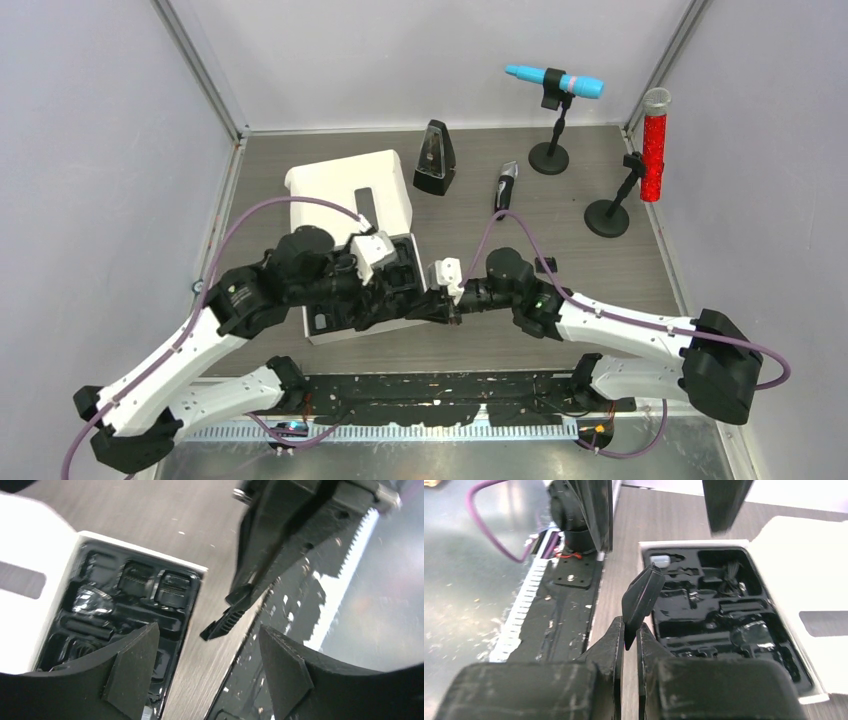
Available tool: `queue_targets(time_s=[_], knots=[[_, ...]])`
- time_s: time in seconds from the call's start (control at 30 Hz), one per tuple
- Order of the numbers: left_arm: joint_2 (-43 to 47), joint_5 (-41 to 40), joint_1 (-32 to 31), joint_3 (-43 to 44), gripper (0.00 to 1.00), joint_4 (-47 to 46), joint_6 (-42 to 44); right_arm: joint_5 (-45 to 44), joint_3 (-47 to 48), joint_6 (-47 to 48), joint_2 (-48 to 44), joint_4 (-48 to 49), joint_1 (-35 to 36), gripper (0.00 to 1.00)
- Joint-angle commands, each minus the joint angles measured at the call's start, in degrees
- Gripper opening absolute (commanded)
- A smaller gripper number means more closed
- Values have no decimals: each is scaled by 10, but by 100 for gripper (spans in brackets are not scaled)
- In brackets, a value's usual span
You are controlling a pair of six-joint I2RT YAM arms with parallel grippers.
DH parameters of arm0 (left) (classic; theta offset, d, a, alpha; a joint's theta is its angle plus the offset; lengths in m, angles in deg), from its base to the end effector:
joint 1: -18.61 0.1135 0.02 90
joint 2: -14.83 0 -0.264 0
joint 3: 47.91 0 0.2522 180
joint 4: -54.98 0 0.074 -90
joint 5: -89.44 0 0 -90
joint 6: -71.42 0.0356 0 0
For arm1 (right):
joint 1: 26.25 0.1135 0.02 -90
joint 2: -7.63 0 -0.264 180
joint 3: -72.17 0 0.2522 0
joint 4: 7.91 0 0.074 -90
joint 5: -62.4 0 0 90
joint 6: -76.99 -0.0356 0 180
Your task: Sort the hair-cutting tools
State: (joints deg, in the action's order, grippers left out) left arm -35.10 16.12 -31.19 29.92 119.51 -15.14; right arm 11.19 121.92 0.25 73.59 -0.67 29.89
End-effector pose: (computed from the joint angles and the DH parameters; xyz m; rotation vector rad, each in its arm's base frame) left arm 0.0953 -0.1286 0.3690 1.1727 1.9645 -0.7589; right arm 0.1236 0.2243 0.2683 -1.4299 1.1397 1.1207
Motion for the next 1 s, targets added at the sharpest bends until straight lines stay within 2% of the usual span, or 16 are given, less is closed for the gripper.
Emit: queue_targets(time_s=[0.0,0.1,0.17,0.33,0.63,0.83,0.97], knots=[[58,-187,1,-35,79,-129,-140,-140,-29,-50,-21,126,1,5],[85,-269,1,-71,80,-178,-270,-210,-54,-99,-23,195,1,5],[96,-274,1,-99,80,-215,-323,-266,-72,-123,-21,247,1,5],[100,-257,1,-164,80,-323,-409,-309,-97,-179,-21,329,2,5],[56,-247,1,-160,77,-363,-443,-346,-109,-217,-25,339,6,5],[44,-250,-3,-166,65,-392,-453,-356,-107,-220,-24,329,8,5],[47,-261,-12,-167,62,-400,-445,-362,-106,-221,-22,324,9,5]])
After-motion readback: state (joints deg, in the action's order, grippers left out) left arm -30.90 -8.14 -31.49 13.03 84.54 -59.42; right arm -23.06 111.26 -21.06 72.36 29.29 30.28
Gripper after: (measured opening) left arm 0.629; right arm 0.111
